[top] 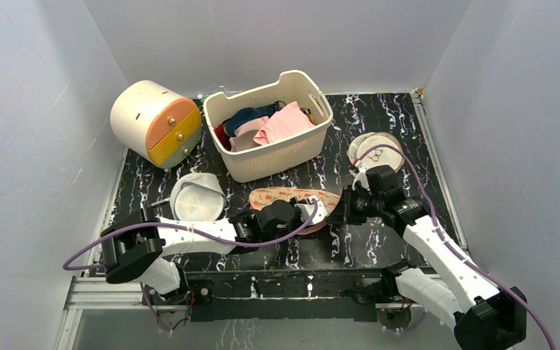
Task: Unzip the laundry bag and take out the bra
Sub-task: Unzip the laundry bag at the center of the board.
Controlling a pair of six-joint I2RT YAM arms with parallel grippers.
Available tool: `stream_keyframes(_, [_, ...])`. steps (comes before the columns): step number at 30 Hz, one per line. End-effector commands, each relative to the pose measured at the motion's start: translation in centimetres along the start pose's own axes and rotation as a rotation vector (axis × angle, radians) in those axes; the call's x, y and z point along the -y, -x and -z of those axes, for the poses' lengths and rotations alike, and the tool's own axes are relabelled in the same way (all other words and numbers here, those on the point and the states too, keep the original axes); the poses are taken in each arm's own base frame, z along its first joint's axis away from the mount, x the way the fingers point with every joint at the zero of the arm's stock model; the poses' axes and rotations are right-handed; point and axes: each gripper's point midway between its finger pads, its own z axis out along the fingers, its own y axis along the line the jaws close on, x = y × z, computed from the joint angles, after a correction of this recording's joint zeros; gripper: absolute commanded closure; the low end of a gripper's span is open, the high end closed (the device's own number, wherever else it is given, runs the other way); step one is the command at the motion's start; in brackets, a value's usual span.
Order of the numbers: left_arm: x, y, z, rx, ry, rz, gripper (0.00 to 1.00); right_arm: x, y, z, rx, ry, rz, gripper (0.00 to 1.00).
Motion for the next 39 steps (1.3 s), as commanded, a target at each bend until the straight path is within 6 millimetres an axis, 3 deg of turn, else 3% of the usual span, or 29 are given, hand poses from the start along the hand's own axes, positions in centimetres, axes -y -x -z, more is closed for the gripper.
stream_keyframes(1, [-2.4, 1.4, 1.1, 0.037, 0.089, 0.004, 1.0, 2.6, 0.3, 1.6, 0.021, -0.23, -0.119, 1.0])
stream_keyframes(7, [-2.5, 1.3, 1.2, 0.037, 0.092, -0.001, 1.0, 5.6, 1.4, 2.3, 0.112, -0.439, -0.271, 1.0])
stream_keyframes(15, [-1.8, 1.5, 1.2, 0.049, 0.057, 0.003, 1.0, 7.8, 5.9, 0.4, 0.264, -0.543, -0.332, 1.0])
stream_keyframes(20, [-0.9, 1.5, 1.4, 0.045, -0.009, -0.031, 1.0, 8.0, 6.8, -0.8, 0.239, -0.522, -0.244, 1.0])
stream_keyframes(24, [0.4, 1.1, 1.3, 0.014, -0.06, -0.094, 0.99, 5.9, 6.2, -1.0, 0.161, -0.399, -0.079, 1.0])
stream_keyframes(31, [2.3, 1.3, 1.7, 0.024, -0.147, -0.144, 0.66, 0.9, 4.9, -0.3, 0.14, -0.114, 0.057, 1.0])
stream_keyframes(35, [2.9, 2.0, 2.5, 0.068, -0.189, -0.145, 0.42, 0.0, 3.6, 0.2, 0.082, -0.067, 0.093, 1.0])
stream_keyframes(39, [3.8, 3.8, 3.7, 0.146, -0.26, -0.129, 0.27, -1.0, 2.8, 0.3, 0.045, 0.001, 0.114, 1.0])
